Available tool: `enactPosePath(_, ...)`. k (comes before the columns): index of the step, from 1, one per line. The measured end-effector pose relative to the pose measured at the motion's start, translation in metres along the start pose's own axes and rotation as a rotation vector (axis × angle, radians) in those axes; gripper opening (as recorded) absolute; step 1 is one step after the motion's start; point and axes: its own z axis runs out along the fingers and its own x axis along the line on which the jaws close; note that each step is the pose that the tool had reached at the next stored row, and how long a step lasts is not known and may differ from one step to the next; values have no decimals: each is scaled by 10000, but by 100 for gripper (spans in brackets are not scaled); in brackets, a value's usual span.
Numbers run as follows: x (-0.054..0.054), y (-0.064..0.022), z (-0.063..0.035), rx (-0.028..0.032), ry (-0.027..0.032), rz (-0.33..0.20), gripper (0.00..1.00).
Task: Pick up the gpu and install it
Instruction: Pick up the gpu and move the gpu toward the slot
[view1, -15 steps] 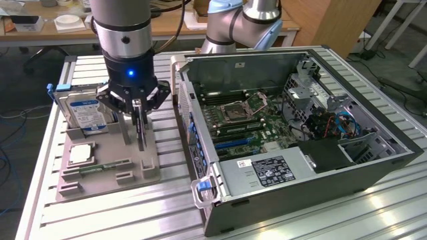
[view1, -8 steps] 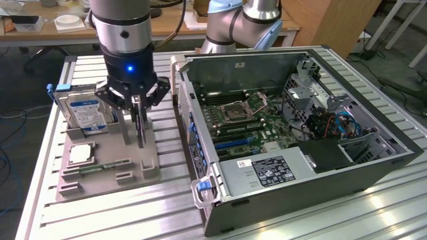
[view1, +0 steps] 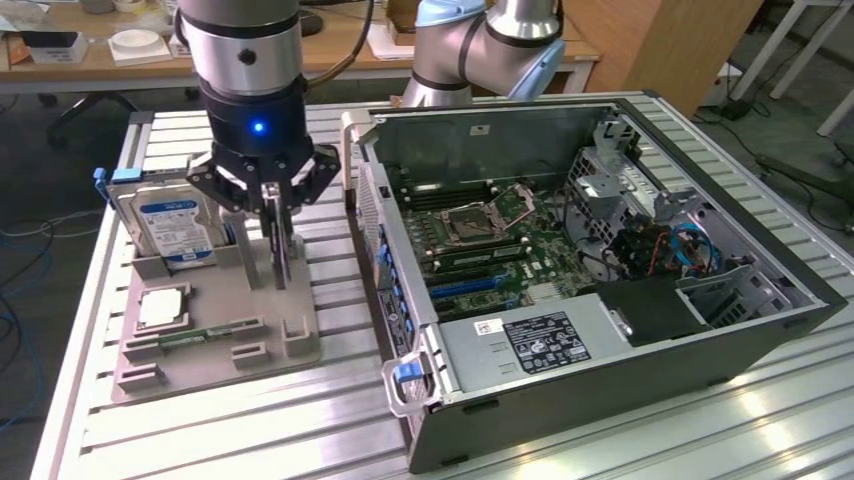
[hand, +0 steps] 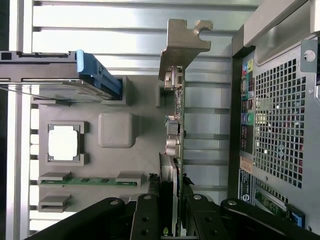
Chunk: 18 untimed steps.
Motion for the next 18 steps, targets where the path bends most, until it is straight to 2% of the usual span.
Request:
enactPosePath(5,1,3,-48,-72,-1,-2,26)
enactPosePath(15,5,14,-228,-132,-2,-3,26)
enactPosePath(18,5,17,-277,-166,-2,-5,26)
